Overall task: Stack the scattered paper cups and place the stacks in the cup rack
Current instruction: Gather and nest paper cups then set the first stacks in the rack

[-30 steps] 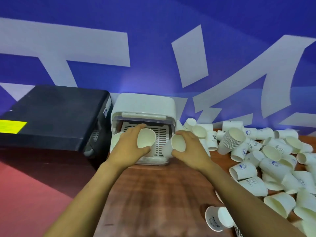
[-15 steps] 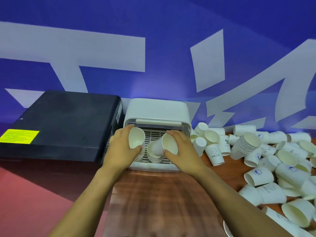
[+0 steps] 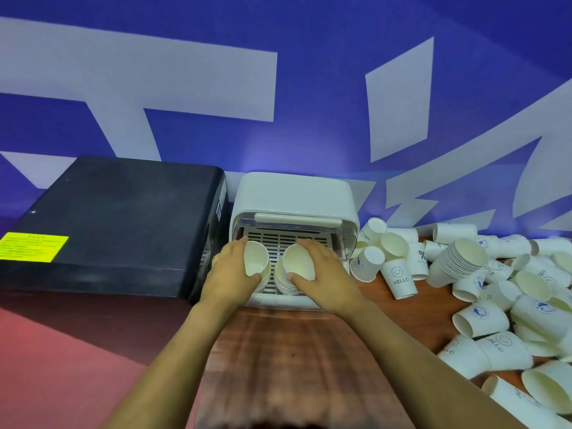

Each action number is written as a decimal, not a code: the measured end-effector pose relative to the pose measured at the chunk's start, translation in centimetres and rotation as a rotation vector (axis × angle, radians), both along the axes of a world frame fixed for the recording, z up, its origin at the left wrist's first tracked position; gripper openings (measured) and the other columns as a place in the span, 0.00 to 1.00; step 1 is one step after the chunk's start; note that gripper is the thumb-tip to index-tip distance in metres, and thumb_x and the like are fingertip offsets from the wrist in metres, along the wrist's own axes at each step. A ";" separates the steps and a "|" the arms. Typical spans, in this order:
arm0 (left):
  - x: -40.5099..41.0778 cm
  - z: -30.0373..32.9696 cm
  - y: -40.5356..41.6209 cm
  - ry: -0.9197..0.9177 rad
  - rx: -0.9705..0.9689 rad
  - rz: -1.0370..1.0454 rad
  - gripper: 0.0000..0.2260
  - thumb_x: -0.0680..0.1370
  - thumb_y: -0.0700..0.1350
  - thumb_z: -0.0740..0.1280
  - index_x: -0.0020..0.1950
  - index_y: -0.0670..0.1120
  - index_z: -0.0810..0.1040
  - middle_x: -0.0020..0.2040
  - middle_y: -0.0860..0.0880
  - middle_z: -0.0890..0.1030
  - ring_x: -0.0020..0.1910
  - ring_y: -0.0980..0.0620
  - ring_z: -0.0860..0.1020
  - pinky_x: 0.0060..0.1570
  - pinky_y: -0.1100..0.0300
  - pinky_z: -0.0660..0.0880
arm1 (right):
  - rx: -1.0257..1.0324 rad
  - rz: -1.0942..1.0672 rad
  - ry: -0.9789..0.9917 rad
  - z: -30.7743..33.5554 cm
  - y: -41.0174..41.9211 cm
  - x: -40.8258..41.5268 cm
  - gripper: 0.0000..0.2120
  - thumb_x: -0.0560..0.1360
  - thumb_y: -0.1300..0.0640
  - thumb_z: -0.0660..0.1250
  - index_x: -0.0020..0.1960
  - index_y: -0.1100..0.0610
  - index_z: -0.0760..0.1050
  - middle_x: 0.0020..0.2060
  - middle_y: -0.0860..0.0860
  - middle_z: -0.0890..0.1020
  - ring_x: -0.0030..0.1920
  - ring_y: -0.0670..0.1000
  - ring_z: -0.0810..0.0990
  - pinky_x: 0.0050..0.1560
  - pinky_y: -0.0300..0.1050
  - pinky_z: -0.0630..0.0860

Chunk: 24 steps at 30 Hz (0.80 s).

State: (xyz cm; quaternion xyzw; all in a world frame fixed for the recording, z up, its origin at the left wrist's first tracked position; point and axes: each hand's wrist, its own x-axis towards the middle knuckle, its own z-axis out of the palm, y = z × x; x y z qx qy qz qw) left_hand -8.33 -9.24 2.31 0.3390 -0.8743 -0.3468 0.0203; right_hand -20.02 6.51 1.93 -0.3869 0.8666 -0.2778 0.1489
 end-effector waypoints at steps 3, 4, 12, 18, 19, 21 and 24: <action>-0.4 -1.1 -0.2 -0.046 0.059 0.009 0.38 0.73 0.46 0.70 0.77 0.48 0.53 0.75 0.49 0.61 0.72 0.45 0.62 0.69 0.48 0.64 | 0.101 0.019 -0.055 -0.8 -0.2 0.0 0.34 0.73 0.44 0.67 0.74 0.46 0.56 0.72 0.47 0.65 0.71 0.52 0.62 0.69 0.48 0.63; -0.4 -1.5 -0.3 -0.062 0.075 0.009 0.39 0.72 0.46 0.70 0.77 0.48 0.52 0.75 0.49 0.61 0.72 0.45 0.62 0.69 0.47 0.64 | 0.124 0.029 -0.070 -1.2 -0.1 0.0 0.35 0.73 0.43 0.67 0.75 0.46 0.55 0.72 0.47 0.64 0.72 0.52 0.62 0.70 0.49 0.63; -0.2 -1.7 1.4 -0.055 -0.011 0.014 0.36 0.73 0.49 0.69 0.77 0.52 0.53 0.77 0.49 0.55 0.76 0.45 0.52 0.71 0.44 0.59 | 0.078 0.089 -0.107 -1.5 1.5 -1.1 0.35 0.73 0.46 0.68 0.75 0.47 0.56 0.74 0.45 0.62 0.73 0.48 0.60 0.73 0.48 0.60; -0.3 -0.2 8.0 0.155 0.016 -0.179 0.26 0.75 0.46 0.68 0.71 0.50 0.66 0.68 0.51 0.70 0.68 0.50 0.67 0.67 0.57 0.64 | 0.049 -0.037 -0.036 -1.9 6.1 -2.5 0.23 0.75 0.51 0.66 0.68 0.52 0.68 0.67 0.48 0.70 0.67 0.48 0.69 0.66 0.40 0.65; -0.8 -0.3 9.0 0.151 0.035 -0.207 0.26 0.75 0.46 0.68 0.71 0.51 0.66 0.67 0.51 0.71 0.67 0.50 0.68 0.66 0.57 0.65 | 0.066 -0.053 -0.041 -2.0 7.1 -2.8 0.22 0.75 0.52 0.67 0.67 0.52 0.69 0.66 0.48 0.70 0.65 0.48 0.70 0.65 0.41 0.66; -1.9 -0.3 10.7 0.143 0.056 -0.257 0.25 0.75 0.46 0.68 0.71 0.52 0.66 0.66 0.52 0.72 0.66 0.52 0.70 0.64 0.58 0.67 | 0.090 -0.080 -0.042 -2.0 9.0 -3.8 0.21 0.74 0.52 0.67 0.67 0.52 0.70 0.65 0.49 0.71 0.64 0.49 0.71 0.64 0.42 0.68; -4.4 -0.2 13.3 0.144 0.073 -0.311 0.24 0.75 0.47 0.67 0.70 0.53 0.68 0.66 0.52 0.73 0.65 0.53 0.71 0.63 0.59 0.68 | 0.080 -0.144 -0.040 -1.6 12.0 -5.8 0.21 0.74 0.53 0.67 0.66 0.51 0.70 0.65 0.50 0.72 0.63 0.49 0.71 0.63 0.44 0.70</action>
